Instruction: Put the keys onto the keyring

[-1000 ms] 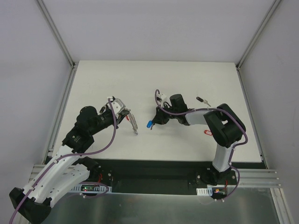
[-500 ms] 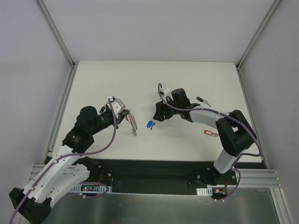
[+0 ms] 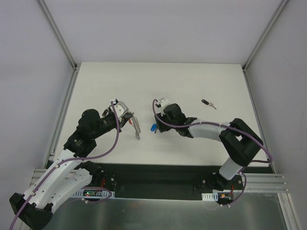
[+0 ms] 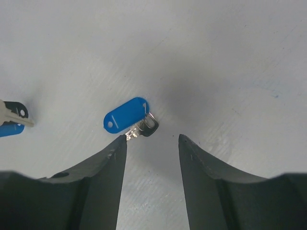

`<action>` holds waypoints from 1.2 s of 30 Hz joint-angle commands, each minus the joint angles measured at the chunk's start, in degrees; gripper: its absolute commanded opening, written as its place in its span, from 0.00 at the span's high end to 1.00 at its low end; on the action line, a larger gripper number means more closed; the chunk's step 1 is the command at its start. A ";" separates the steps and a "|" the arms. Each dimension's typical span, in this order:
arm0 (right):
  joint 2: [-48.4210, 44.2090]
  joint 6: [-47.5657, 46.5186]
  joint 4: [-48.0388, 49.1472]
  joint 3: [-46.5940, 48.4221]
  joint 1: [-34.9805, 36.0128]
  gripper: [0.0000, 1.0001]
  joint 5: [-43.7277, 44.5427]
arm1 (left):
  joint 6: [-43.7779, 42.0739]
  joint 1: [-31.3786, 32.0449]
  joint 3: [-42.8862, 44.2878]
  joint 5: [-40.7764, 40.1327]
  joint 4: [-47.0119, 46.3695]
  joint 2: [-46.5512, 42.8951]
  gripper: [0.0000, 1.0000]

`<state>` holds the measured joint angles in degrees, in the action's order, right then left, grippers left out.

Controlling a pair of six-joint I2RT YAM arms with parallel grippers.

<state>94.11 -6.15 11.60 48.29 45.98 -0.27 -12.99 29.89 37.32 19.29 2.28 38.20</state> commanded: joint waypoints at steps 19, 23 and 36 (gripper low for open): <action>8.20 2.55 12.14 0.93 2.01 0.72 5.55 | -0.45 -0.27 0.65 1.28 -2.90 -1.37 1.00; 8.38 2.29 12.14 0.84 2.01 0.75 5.81 | -0.28 -0.27 0.56 1.45 -2.81 -1.19 1.00; 7.24 2.02 11.61 -0.56 2.01 0.93 6.51 | -0.28 -0.27 0.65 1.28 -2.90 -1.10 1.00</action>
<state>102.04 -3.95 23.16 47.99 47.70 4.75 -12.97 29.89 37.32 19.42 2.28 37.76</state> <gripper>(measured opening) 0.112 0.009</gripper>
